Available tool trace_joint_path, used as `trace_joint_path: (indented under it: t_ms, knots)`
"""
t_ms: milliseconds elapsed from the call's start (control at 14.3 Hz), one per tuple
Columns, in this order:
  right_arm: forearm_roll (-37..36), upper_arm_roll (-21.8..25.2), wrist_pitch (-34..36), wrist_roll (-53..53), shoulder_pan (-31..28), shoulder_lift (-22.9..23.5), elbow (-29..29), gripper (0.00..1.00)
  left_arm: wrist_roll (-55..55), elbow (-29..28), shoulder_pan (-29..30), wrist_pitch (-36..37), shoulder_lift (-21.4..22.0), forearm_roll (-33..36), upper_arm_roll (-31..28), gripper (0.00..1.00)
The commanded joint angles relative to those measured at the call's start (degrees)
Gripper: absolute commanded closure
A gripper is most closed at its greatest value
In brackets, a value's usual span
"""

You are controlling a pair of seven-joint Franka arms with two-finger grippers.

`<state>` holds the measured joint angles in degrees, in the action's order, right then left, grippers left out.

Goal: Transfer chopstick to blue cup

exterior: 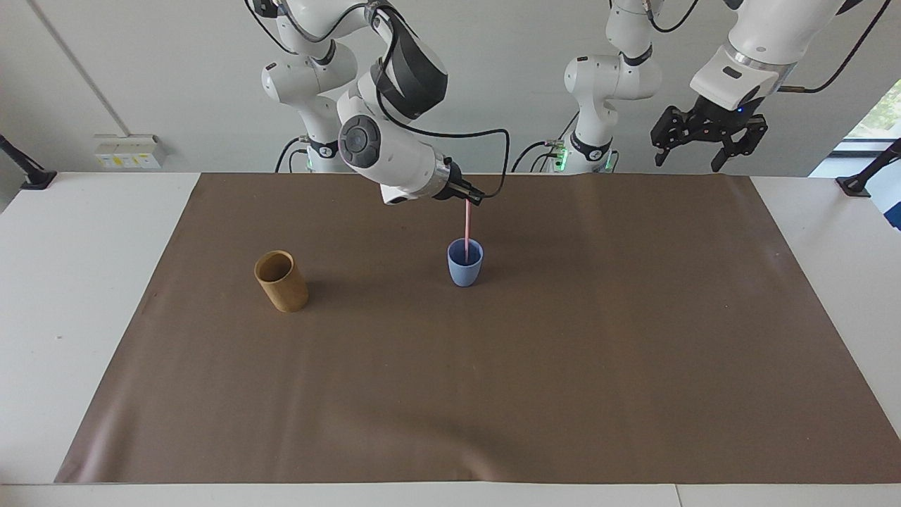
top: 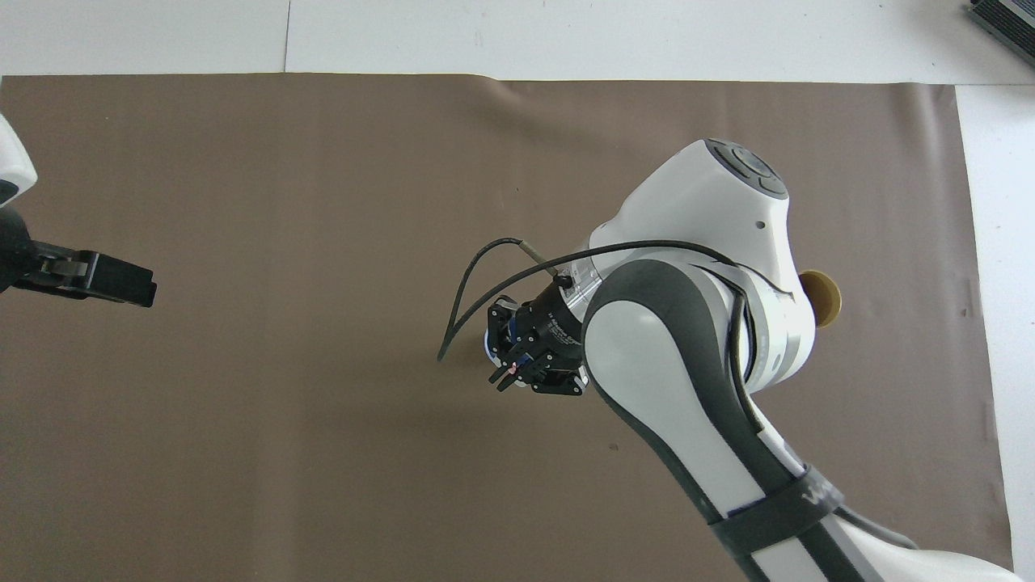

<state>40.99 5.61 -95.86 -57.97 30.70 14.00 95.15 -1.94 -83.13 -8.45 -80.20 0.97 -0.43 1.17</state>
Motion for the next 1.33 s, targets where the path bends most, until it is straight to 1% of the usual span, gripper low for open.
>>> trace_joint_path:
  t_ms: [0,70,140,209,349,488,698,767,907,1047,1186,1256]
  knots:
    - [1.46,0.02,-2.67,-1.1,0.41,-0.82,3.46,0.85,-0.61,-1.42,0.54,0.31,1.49,-0.62,0.32,0.0]
    - [1.38,0.02,-2.41,-1.18,0.41,-0.82,3.47,0.57,-0.61,-1.77,0.45,0.22,1.66,-0.62,0.32,0.0]
    - [1.46,0.02,-2.15,-1.18,0.41,-0.82,3.29,0.27,-0.61,-1.77,0.45,0.22,1.75,-0.62,0.32,0.0]
    - [1.38,0.02,-2.06,-1.27,0.41,-0.73,3.21,0.0,-0.61,-1.77,0.54,0.22,1.75,-0.62,0.32,0.0]
    - [1.29,0.02,-0.75,-1.45,-0.2,-0.99,2.42,0.0,-0.61,-1.77,0.45,0.22,1.75,-0.62,0.32,0.0]
    - [0.15,0.45,3.9,-0.75,-1.34,-1.34,-1.08,0.0,-0.61,-1.77,0.45,0.13,1.75,-0.62,0.32,0.0]
    - [-4.15,0.63,7.69,0.83,-3.71,-3.18,-4.7,0.0,-0.61,-1.77,0.45,0.04,1.75,-0.62,0.32,0.0]
    - [-5.9,0.72,9.27,2.84,-4.5,-4.41,-5.49,0.0,-0.61,-1.77,0.45,0.04,1.75,-0.62,0.32,0.0]
    - [-12.91,0.72,9.99,8.46,-5.39,-8.53,-5.5,0.0,-0.61,-1.77,0.45,0.04,1.75,-0.62,0.32,0.0]
    - [-21.26,1.33,9.99,13.64,-5.74,-11.26,-5.58,0.0,-0.87,-1.51,0.45,0.04,1.67,-0.62,0.32,0.0]
    - [-24.63,3.0,9.98,24.25,-6.96,-12.68,-5.58,0.0,-0.96,-1.51,0.54,0.22,1.67,-0.62,0.32,0.0]
    - [-26.99,3.0,10.42,30.57,-8.28,-13.12,-5.5,0.0,-1.14,-1.51,0.54,0.13,1.67,-0.53,0.32,0.0]
